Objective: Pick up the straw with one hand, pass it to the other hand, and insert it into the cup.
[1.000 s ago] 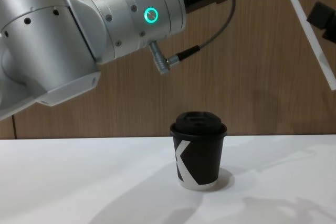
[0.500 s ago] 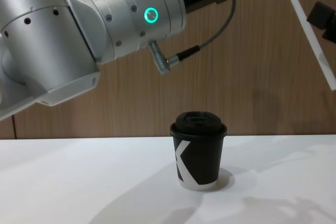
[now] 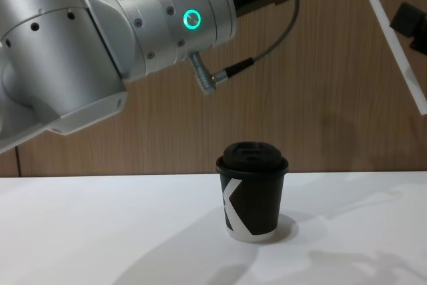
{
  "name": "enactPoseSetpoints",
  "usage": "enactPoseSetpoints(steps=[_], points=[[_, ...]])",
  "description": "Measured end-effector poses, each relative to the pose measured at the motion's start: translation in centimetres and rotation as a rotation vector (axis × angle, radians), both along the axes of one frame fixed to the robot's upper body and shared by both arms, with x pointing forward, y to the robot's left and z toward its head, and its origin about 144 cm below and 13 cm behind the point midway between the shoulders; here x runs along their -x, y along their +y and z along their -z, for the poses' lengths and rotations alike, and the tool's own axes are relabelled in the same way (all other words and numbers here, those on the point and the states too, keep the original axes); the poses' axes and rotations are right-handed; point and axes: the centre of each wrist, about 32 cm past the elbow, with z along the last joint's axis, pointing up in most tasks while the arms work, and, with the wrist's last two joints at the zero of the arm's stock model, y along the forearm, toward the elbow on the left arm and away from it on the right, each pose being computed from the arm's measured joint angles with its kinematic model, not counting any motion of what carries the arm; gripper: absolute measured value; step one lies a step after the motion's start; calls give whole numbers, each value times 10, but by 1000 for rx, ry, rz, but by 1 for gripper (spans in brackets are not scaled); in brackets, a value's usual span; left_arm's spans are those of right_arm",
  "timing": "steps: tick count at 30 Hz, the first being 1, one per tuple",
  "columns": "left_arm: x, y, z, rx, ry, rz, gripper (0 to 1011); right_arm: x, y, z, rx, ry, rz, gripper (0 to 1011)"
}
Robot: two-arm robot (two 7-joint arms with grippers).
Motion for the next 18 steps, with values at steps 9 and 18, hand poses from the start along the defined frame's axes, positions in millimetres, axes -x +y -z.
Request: enactPoseSetpoints(steps=[9,18], points=[[0,0,0,0,0,0,6,0,0,0,0,0,0,1001],[0,0,0,0,0,0,7,0,0,0,0,0,0,1001]])
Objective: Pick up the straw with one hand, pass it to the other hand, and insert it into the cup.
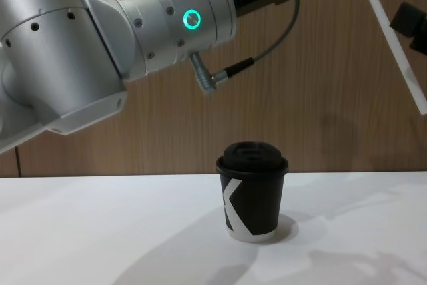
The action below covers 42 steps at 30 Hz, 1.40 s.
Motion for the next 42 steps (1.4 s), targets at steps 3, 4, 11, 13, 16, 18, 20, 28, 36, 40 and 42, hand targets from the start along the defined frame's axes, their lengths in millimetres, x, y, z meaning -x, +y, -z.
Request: enactPoseSetpoints(steps=[3,4,11,13,16,18,20,28,36,40,42], points=[[0,0,0,0,0,0,6,0,0,0,0,0,0,1001],[0,0,0,0,0,0,6,0,0,0,0,0,0,1001],[0,0,0,0,0,0,6,0,0,0,0,0,0,1001],[0,0,0,0,0,0,6,0,0,0,0,0,0,1001],[0,0,0,0,0,0,6,0,0,0,0,0,0,1001],[0,0,0,0,0,0,6,0,0,0,0,0,0,1001],[0,0,0,0,0,0,6,0,0,0,0,0,0,1001],[0,0,0,0,0,0,7,0,0,0,0,0,0,1001],[0,0,0,0,0,0,6,0,0,0,0,0,0,1001],[0,0,0,0,0,0,6,0,0,0,0,0,0,1001],[0,0,0,0,0,0,6,0,0,0,0,0,0,1001]])
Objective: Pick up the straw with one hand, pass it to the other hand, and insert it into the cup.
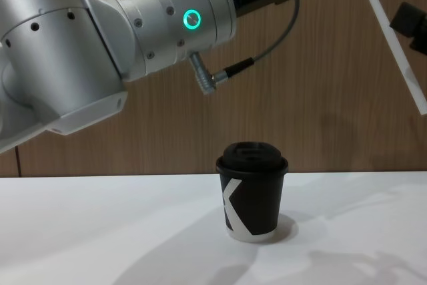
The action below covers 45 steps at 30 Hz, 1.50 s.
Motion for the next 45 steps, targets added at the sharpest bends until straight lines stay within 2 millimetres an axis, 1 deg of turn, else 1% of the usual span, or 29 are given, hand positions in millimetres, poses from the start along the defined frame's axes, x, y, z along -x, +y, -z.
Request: enactPoseSetpoints(steps=[45], points=[[0,0,0,0,0,0,7,0,0,0,0,0,0,1001]])
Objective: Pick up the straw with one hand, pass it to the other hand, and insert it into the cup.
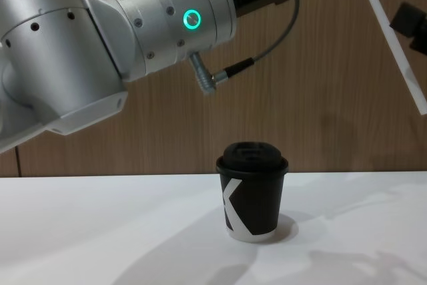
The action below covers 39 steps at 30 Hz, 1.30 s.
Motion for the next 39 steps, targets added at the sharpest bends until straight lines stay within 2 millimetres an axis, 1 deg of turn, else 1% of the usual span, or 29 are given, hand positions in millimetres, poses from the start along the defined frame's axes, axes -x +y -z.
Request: enactPoseSetpoints(steps=[39], points=[[0,0,0,0,0,0,6,0,0,0,0,0,0,1001]])
